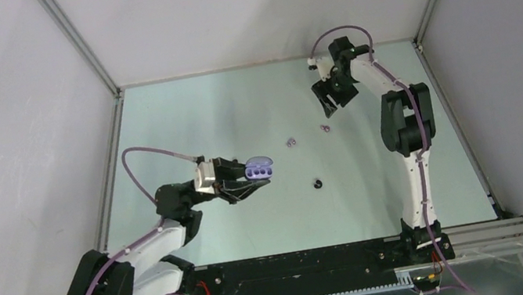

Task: Insert the wireless bluetooth earbuds into the charging case
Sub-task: Pick up the earbud from the center of the board.

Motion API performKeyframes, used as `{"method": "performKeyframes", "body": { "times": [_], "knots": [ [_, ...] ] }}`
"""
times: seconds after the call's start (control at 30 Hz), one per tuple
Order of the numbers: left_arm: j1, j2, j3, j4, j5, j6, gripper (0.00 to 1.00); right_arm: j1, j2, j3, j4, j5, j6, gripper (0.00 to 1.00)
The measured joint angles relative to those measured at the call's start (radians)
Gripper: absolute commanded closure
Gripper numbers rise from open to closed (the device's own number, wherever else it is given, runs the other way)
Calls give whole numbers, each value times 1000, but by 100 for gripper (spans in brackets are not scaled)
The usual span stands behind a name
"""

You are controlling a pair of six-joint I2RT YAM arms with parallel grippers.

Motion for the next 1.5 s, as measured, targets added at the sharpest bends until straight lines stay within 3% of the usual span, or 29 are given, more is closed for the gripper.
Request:
{"method": "performKeyframes", "body": {
  "times": [0.23, 0.53, 0.97, 1.5],
  "knots": [
    [-2, 1, 0, 27, 27, 7, 100, 11, 30, -1, 26, -33, 37, 31],
    [-7, 0, 0, 32, 43, 11, 100, 16, 77, -1, 33, -56, 58, 46],
    [-8, -14, 0, 31, 60, 42, 100, -39, 109, 16, -40, -277, 112, 31],
    [-9, -15, 0, 10, 62, 61, 100, -19, 114, 16, -102, -335, 160, 29]
  ]
}}
